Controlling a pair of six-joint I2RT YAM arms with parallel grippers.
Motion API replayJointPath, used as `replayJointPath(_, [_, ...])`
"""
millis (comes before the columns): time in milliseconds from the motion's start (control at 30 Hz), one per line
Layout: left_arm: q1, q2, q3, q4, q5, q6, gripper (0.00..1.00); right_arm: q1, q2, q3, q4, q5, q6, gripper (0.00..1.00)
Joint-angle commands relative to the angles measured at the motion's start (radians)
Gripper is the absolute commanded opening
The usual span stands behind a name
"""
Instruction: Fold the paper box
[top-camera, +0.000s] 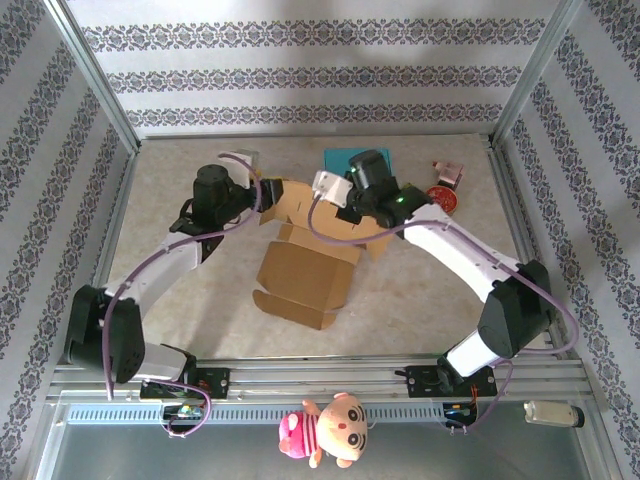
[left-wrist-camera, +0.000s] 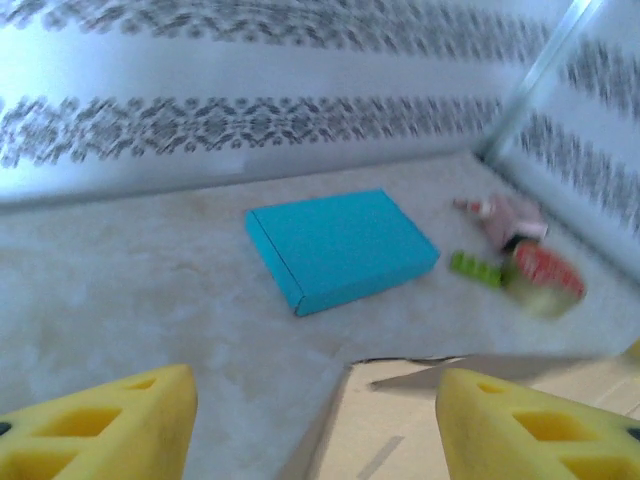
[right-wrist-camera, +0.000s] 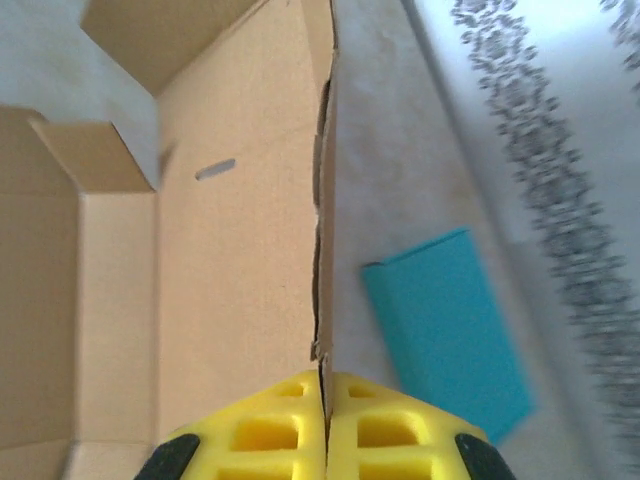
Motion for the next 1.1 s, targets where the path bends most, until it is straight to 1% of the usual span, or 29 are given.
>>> replayJointPath(0, [-0.001,-0.063,-0.012,-0.118,-0.109,-0.468,0.61,0.030,0.063,-0.118,0.299,0.333,-0.269,0.04])
replayJointPath(100, [-0.001,-0.055,-0.045,-0.098,-0.068,-0.677,0.53,0.050,0.102,-0.193,0.489,0.382,-0.365,0.04])
replayJointPath(167, [-0.001,-0.023,-0.043,-0.079,-0.022,-0.796,0.49,0.059,0.120,-0.228,0.582,0.396,-0.415,0.04])
replayJointPath(233, [-0.003,0.028,-0.022,-0.040,0.037,-0.840,0.48,0.066,0.132,-0.256,0.659,0.412,-0.434,0.04])
replayJointPath(300, [-0.004,0.092,0.018,-0.037,0.081,-0.850,0.42,0.069,0.131,-0.283,0.700,0.404,-0.438,0.05])
replayJointPath(433, [0.000,0.200,0.094,-0.065,0.079,-0.795,0.34,0.083,0.115,-0.338,0.785,0.410,-0.460,0.06])
replayJointPath(533, [0.000,0.279,0.147,-0.071,0.118,-0.777,0.31,0.090,0.105,-0.361,0.817,0.416,-0.483,0.06])
replayJointPath(633, [-0.001,0.328,0.152,-0.025,0.143,-0.789,0.28,0.093,0.097,-0.376,0.832,0.409,-0.485,0.07])
replayJointPath(767, [-0.005,0.375,0.145,-0.007,0.194,-0.789,0.19,0.097,0.102,-0.366,0.840,0.414,-0.476,0.08])
replayJointPath(833, [-0.012,0.402,0.134,-0.002,0.223,-0.788,0.16,0.098,0.106,-0.355,0.841,0.416,-0.475,0.08])
replayJointPath(933, [-0.040,0.447,0.114,0.056,0.262,-0.784,0.13,0.102,0.115,-0.345,0.841,0.411,-0.474,0.08])
replayJointPath(1067, [-0.097,0.488,0.131,0.181,0.315,-0.768,0.13,0.111,0.123,-0.343,0.859,0.418,-0.469,0.08])
